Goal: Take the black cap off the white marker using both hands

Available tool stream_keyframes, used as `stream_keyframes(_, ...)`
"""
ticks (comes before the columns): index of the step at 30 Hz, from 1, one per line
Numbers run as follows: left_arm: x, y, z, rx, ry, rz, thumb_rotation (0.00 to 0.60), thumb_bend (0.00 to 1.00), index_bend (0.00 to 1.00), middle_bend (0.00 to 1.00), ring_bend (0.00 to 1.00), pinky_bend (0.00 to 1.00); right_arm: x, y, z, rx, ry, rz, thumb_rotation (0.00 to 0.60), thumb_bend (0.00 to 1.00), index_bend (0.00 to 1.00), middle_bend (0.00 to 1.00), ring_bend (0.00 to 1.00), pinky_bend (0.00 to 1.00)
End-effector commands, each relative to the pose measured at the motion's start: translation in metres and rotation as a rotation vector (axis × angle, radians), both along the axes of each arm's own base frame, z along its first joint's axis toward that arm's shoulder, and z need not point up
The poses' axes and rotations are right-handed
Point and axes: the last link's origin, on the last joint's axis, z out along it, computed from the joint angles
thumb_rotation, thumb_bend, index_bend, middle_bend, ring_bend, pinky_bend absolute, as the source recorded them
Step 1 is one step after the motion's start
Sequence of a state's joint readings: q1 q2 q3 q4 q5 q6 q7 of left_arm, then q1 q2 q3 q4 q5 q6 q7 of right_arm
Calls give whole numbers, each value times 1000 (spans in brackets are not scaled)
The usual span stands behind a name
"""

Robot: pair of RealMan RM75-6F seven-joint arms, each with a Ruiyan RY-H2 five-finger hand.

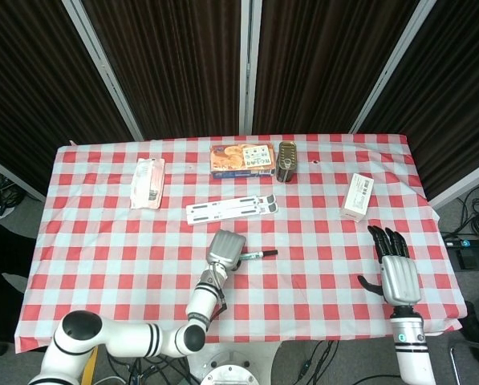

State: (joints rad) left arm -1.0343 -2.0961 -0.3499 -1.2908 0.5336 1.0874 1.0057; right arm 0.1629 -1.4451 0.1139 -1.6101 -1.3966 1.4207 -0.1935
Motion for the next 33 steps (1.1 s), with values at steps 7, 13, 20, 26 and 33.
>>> stream_keyframes(7,3,2,14,9,-72,-15,600,408,590,604,1000,978,16,-7,-9,22,12,61,600,26,136,178,6,52)
stream_keyframes(13,10,2,21,3,-126,-33,600,408,590,604,1000,979,41,-21,-28,55,21,144,600,40,310,296,85,118)
stream_keyframes(20,17,4,23,-4,-120,-62,600,407,590,604,1000,978,69,-46,-54,115,45,215,600,73,376,346,124,187)
stream_keyframes(26,21,5,26,-5,-112,-81,600,409,589,605,1000,978,88,-70,-71,162,86,269,600,84,415,368,124,187)
stream_keyframes(33,21,5,29,-6,-104,-86,600,409,589,604,1000,979,108,-85,-87,198,124,312,600,90,446,393,135,187)
